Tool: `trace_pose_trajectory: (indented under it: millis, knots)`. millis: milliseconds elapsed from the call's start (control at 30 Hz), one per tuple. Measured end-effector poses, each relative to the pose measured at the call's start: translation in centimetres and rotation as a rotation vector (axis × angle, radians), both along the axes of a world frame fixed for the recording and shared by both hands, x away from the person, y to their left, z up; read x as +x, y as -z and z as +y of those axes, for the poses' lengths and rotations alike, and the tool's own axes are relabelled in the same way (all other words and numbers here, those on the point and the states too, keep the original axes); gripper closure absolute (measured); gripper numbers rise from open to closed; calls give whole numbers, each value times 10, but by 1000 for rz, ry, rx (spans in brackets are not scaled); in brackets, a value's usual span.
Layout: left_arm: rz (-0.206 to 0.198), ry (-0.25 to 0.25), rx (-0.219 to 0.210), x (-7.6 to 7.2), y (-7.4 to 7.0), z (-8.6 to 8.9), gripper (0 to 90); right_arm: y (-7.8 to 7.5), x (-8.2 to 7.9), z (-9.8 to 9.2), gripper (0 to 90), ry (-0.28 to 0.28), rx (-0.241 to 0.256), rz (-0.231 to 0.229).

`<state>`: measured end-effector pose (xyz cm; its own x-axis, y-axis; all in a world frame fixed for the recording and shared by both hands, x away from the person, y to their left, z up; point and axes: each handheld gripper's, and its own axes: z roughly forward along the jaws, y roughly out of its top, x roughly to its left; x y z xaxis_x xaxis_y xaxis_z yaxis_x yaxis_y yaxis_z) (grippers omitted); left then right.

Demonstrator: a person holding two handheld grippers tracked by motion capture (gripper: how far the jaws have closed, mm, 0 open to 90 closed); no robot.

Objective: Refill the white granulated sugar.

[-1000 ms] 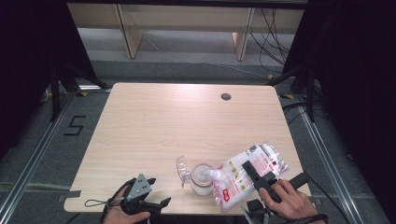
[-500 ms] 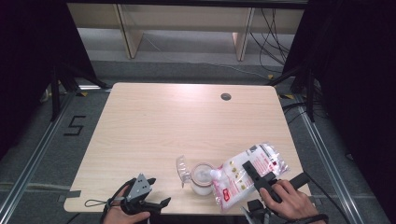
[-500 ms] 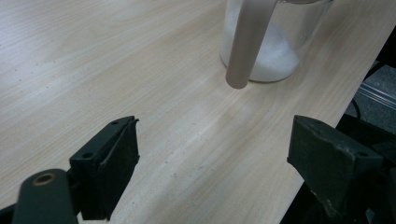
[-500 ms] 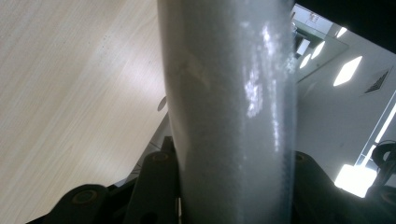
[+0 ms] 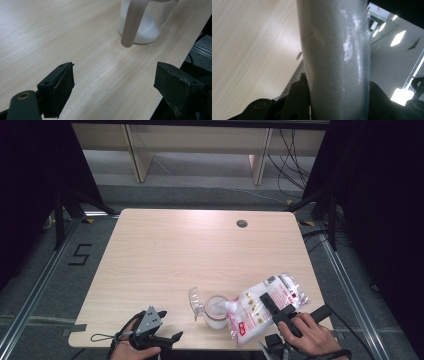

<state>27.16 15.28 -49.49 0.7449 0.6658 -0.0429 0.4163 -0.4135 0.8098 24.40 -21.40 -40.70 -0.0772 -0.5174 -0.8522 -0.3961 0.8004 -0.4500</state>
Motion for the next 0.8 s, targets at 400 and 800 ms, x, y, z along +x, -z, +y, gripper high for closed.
trace_pose_trajectory:
  millis: [400, 800]
  knots:
    - [3, 0, 6, 0, -1, 0, 158, 2, -2, -1, 727, 19, 45, 15]
    - [2, 0, 3, 0, -1, 0, 158, 0, 0, 0, 733, -8, 5, 8]
